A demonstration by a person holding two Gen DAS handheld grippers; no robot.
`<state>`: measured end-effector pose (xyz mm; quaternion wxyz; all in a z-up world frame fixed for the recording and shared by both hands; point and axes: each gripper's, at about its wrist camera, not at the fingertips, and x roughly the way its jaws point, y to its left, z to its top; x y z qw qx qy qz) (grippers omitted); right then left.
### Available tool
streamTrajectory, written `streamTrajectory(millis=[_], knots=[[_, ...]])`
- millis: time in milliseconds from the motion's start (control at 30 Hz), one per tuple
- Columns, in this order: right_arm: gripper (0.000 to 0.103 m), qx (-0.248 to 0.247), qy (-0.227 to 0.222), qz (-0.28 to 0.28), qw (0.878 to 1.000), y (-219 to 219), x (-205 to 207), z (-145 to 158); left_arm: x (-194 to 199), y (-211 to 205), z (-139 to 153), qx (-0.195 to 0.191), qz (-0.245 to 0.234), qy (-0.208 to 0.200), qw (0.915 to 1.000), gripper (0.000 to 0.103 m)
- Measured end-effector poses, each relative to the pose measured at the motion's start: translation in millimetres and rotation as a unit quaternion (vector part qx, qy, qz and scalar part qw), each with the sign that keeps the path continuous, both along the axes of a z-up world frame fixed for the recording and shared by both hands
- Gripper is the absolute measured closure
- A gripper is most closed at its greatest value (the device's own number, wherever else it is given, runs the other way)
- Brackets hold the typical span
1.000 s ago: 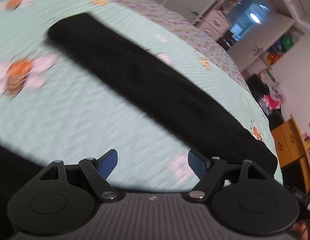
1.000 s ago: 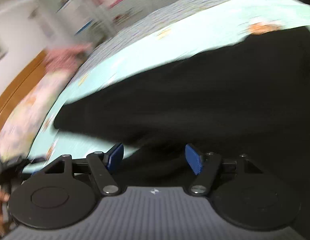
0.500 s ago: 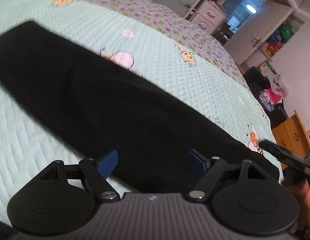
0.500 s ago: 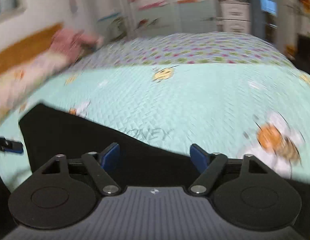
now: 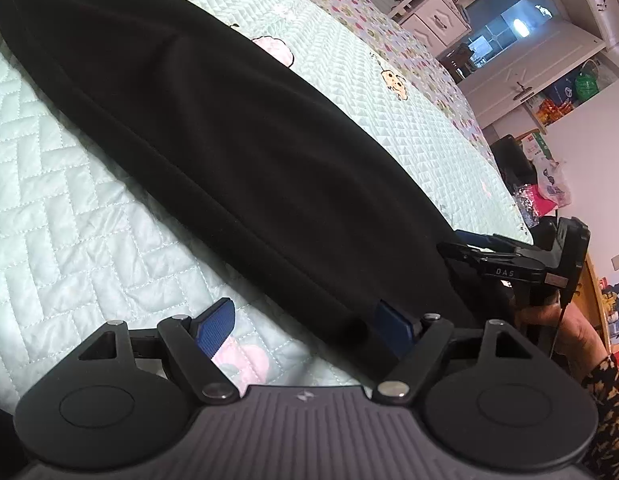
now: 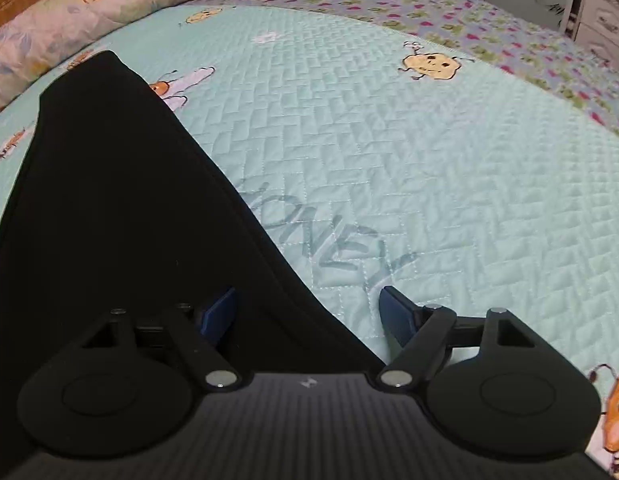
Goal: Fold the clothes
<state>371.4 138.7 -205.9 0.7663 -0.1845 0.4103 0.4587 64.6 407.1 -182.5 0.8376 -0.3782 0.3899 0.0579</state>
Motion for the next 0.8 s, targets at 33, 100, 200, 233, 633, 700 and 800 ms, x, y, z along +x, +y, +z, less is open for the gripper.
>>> streamTrajectory(millis=[33,100,200,233,633,700,800], knots=[[0.026,0.001,0.005,0.002,1.0,0.2,-1.0,0.4,0.0,-0.4,-0.8,-0.003,0.001,-0.002,1.0,0.022],[0.037,-0.002,0.01,0.009,1.0,1.2,-5.2,2.4,-1.5,0.1,-2.5,-0.005,0.002,-0.006,1.0,0.022],[0.057,-0.012,0.01,0.014,1.0,3.5,-13.5,7.1,-0.8,-4.0,-2.4,0.003,0.0,-0.009,1.0,0.022],[0.065,-0.022,-0.004,0.013,1.0,5.7,-18.8,8.6,-0.8,-5.3,-1.8,0.007,-0.002,-0.009,0.9999,0.022],[0.091,-0.092,-0.193,-0.022,0.977,25.1,-53.0,4.1,8.5,-9.1,-0.3,0.043,-0.005,-0.012,0.999,0.022],[0.091,-0.074,-0.176,-0.044,0.981,21.6,-43.6,0.8,7.3,-6.3,-1.0,0.042,0.0,-0.016,0.999,0.022],[0.088,-0.013,-0.102,-0.082,0.991,1.2,-23.7,3.8,1.6,0.2,-3.1,0.03,0.01,-0.023,0.9992,0.022]])
